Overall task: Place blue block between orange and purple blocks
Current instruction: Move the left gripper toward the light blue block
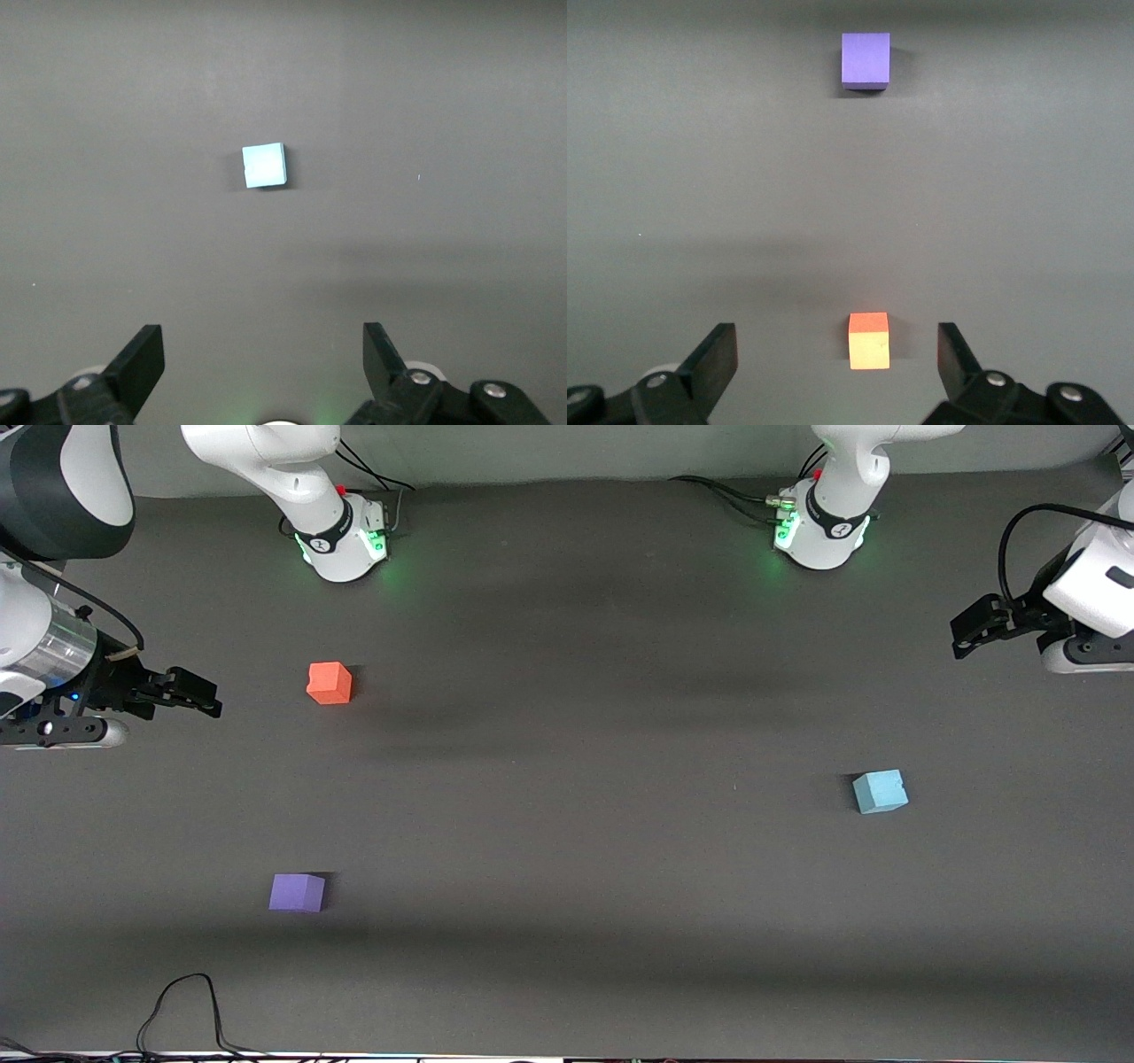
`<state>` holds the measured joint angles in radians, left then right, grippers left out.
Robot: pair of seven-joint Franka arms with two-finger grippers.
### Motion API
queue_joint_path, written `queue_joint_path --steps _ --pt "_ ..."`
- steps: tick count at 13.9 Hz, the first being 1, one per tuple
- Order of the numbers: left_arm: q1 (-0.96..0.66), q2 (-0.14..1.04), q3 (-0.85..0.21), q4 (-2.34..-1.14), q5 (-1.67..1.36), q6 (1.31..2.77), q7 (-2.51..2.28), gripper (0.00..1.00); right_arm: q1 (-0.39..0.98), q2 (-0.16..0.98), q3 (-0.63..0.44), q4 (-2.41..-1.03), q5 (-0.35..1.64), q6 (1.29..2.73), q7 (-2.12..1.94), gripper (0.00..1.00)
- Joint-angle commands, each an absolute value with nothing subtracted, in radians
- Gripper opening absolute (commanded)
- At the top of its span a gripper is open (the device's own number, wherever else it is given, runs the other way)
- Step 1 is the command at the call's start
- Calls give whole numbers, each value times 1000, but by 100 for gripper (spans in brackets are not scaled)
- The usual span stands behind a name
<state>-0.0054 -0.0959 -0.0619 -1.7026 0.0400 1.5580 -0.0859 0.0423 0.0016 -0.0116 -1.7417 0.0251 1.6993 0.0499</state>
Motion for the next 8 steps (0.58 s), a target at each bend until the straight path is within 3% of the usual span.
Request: queue_joint_path --steps 1,8 --pt "-29 -78 -44 -1661 49 1514 -101 100 48 -5 -18 -1747 5 1710 31 100" --pt "-43 -42 -46 -1617 51 1513 -90 100 49 -5 -18 -1749 3 1709 32 100"
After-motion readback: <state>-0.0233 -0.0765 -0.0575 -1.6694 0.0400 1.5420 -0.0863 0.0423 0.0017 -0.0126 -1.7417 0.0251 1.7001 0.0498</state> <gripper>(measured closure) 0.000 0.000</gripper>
